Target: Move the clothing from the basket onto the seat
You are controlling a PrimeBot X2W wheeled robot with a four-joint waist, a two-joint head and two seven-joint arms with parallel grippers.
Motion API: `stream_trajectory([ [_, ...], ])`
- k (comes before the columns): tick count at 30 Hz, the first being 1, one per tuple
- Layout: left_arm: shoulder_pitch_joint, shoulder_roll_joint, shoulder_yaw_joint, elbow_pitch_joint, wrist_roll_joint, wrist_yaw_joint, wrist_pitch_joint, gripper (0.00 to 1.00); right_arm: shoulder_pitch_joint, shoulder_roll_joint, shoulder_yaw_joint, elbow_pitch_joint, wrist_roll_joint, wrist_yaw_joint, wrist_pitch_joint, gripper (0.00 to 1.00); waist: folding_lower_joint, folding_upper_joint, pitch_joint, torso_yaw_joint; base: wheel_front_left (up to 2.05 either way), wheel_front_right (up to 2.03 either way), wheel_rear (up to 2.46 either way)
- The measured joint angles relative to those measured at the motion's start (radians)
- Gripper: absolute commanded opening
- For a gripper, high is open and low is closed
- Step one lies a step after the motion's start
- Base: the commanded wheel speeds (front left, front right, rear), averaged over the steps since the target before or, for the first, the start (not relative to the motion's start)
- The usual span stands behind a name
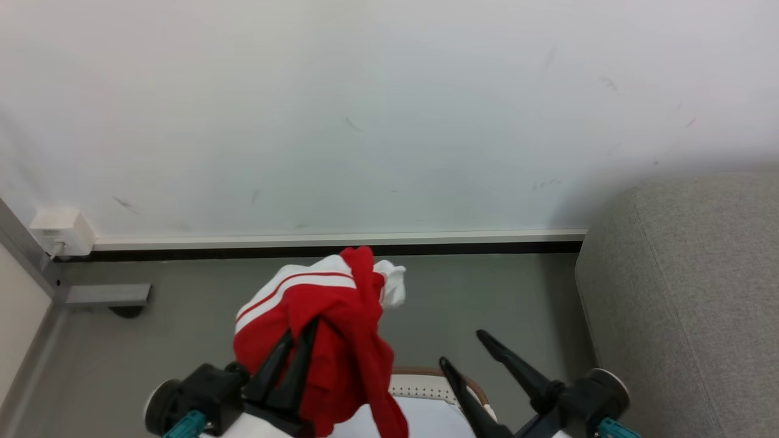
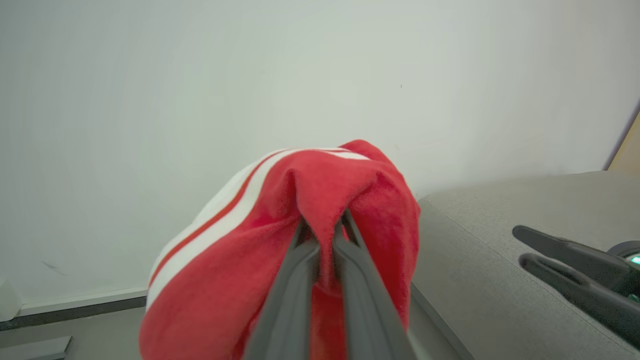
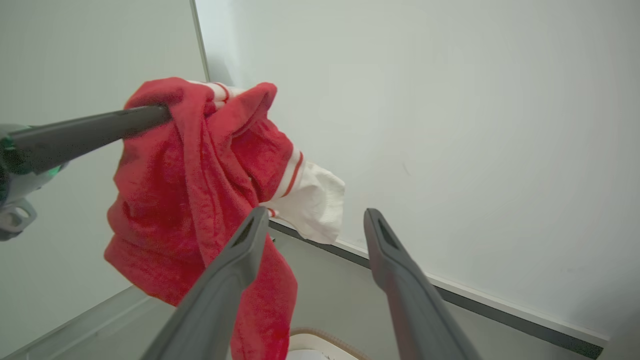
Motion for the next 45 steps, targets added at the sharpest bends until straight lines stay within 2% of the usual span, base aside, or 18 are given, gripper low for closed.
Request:
stream_trajectory([
  [4,-0.052,-0.029,-0.056,0.014,0.008,-0.031,0.010,0.00,-0.062,0.000,0.128,0.003,0.042,0.000,0.009,1.00,0.0000,0.0000,-0.001,-0.002,0.00,0.00,0.00],
  [7,-0.087,-0.052,-0.100,0.028,0.019,-0.052,0.019,0.00,-0.103,0.000,0.182,0.019,0.059,0.000,0.008,1.00,0.0000,0.0000,-0.003,-0.004,0.00,0.00,0.00],
  [18,-0.138,-0.110,-0.231,0.054,0.044,-0.103,0.053,0.00,-0.169,0.015,0.221,0.092,0.080,0.000,-0.002,1.00,0.0000,0.0000,-0.002,-0.020,0.00,0.00,0.00],
  [19,-0.138,-0.115,-0.237,0.055,0.044,-0.106,0.054,0.00,-0.171,0.017,0.221,0.096,0.085,0.000,-0.002,0.59,0.0000,0.0000,-0.002,-0.022,0.00,0.00,0.00],
  [20,-0.138,-0.118,-0.240,0.057,0.044,-0.106,0.058,0.00,-0.171,0.019,0.218,0.100,0.090,0.000,-0.002,0.25,0.0000,0.0000,-0.002,-0.024,0.00,0.00,0.00],
  [21,-0.138,-0.119,-0.244,0.060,0.044,-0.106,0.061,0.00,-0.171,0.022,0.212,0.103,0.094,0.000,-0.003,0.00,0.0000,0.0000,-0.002,-0.026,0.00,0.00,0.00],
  [24,-0.138,-0.119,-0.248,0.070,0.044,-0.105,0.061,0.00,-0.171,0.031,0.210,0.101,0.115,0.000,-0.005,0.00,0.0000,0.0000,-0.002,-0.033,0.00,0.00,0.00],
  [25,-0.137,-0.119,-0.248,0.072,0.044,-0.102,0.061,0.25,-0.171,0.032,0.207,0.096,0.121,0.000,-0.005,0.00,0.0000,0.0000,-0.002,-0.035,0.00,0.00,0.00],
  [26,-0.137,-0.119,-0.247,0.074,0.044,-0.100,0.060,0.47,-0.171,0.030,0.202,0.090,0.124,0.000,-0.005,0.00,0.0000,0.0000,-0.002,-0.038,0.00,0.00,0.00],
  [27,-0.138,-0.117,-0.245,0.078,0.045,-0.096,0.058,0.85,-0.170,0.026,0.193,0.085,0.130,0.000,-0.005,0.00,0.0000,0.0000,-0.001,-0.040,0.00,0.00,0.00],
  [28,-0.138,-0.116,-0.245,0.081,0.051,-0.095,0.052,1.00,-0.170,0.020,0.183,0.079,0.134,0.000,-0.005,0.00,0.0000,0.0000,0.000,-0.043,0.00,0.00,0.00],
  [36,-0.134,-0.098,-0.235,0.120,0.069,-0.073,-0.011,1.00,-0.144,-0.035,0.087,0.042,0.137,0.000,-0.006,0.00,0.0000,0.0000,0.010,-0.090,0.00,0.00,0.00],
  [45,-0.136,-0.112,-0.249,0.186,0.071,-0.081,-0.069,1.00,-0.109,-0.082,-0.024,-0.004,0.110,0.000,-0.006,0.00,0.0000,0.0000,0.037,-0.206,0.00,0.00,0.00],
])
